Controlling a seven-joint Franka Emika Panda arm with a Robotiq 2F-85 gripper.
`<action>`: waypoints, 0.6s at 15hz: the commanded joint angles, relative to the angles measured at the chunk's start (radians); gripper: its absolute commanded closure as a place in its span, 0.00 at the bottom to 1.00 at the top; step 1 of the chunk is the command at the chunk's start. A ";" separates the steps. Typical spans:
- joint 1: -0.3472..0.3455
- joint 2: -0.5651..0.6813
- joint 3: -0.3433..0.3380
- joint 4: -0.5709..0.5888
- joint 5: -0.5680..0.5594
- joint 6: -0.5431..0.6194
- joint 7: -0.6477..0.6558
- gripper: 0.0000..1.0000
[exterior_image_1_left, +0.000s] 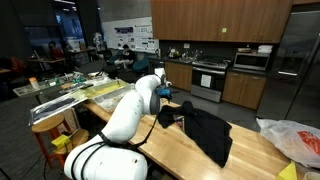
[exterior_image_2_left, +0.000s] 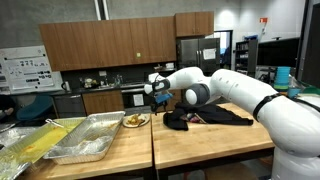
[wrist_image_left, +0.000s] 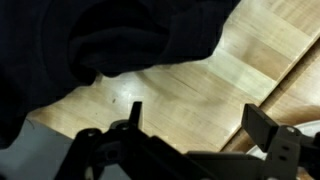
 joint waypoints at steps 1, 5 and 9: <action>0.027 -0.043 -0.033 -0.093 -0.026 -0.001 0.074 0.00; 0.053 -0.067 -0.053 -0.172 -0.040 0.012 0.133 0.00; 0.080 -0.104 -0.073 -0.267 -0.059 0.039 0.188 0.41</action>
